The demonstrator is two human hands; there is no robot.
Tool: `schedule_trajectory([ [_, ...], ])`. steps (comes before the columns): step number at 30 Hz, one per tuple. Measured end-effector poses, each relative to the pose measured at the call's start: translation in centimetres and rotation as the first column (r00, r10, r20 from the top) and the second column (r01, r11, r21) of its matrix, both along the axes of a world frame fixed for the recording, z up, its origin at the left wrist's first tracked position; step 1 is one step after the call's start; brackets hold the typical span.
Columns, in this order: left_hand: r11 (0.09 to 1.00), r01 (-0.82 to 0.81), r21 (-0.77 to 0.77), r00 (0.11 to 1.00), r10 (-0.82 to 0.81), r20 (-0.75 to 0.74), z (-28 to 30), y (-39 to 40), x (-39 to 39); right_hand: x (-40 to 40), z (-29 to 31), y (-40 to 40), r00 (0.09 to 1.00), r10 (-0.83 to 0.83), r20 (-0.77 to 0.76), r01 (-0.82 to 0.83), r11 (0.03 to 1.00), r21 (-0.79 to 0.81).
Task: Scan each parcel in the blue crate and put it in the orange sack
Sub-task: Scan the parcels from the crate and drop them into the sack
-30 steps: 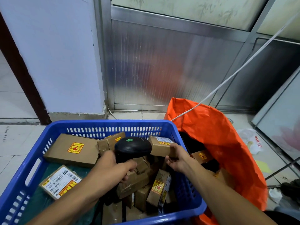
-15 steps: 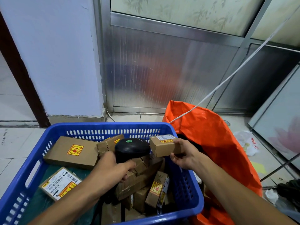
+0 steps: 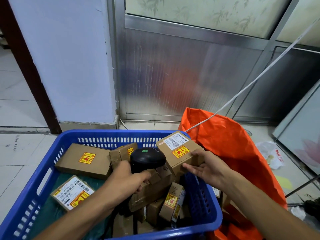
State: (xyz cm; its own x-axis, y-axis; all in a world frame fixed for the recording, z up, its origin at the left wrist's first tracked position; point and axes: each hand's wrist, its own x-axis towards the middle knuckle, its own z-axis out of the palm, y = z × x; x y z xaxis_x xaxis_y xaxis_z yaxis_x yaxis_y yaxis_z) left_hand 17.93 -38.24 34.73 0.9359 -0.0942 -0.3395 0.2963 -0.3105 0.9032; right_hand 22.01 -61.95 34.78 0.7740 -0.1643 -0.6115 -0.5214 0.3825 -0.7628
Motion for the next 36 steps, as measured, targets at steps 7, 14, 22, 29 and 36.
schedule_trajectory([
  [7,1.0,-0.008,0.029,1.0,0.008,0.0,-0.4,0.0,0.4,-2.3,0.8,-0.1,0.968,0.226,0.105,-0.214,0.971,-0.111],
  [14,0.995,-0.047,0.084,0.998,0.042,0.051,-0.7,0.3,1.4,-3.4,0.8,1.4,0.941,0.306,0.145,-0.271,0.937,-0.222],
  [22,0.986,-0.096,0.133,0.992,0.084,0.096,-0.6,1.7,3.1,-2.7,0.6,3.4,0.914,0.368,0.173,-0.311,0.907,-0.284],
  [29,0.988,-0.071,0.136,0.995,0.06,0.079,-0.6,2.1,3.3,-1.8,-0.3,3.8,0.908,0.391,0.152,-0.33,0.89,-0.315],
  [36,0.977,-0.066,0.201,0.995,0.049,0.085,-1.0,2.2,4.0,-2.0,-0.7,4.0,0.898,0.42,0.134,-0.351,0.865,-0.359],
])
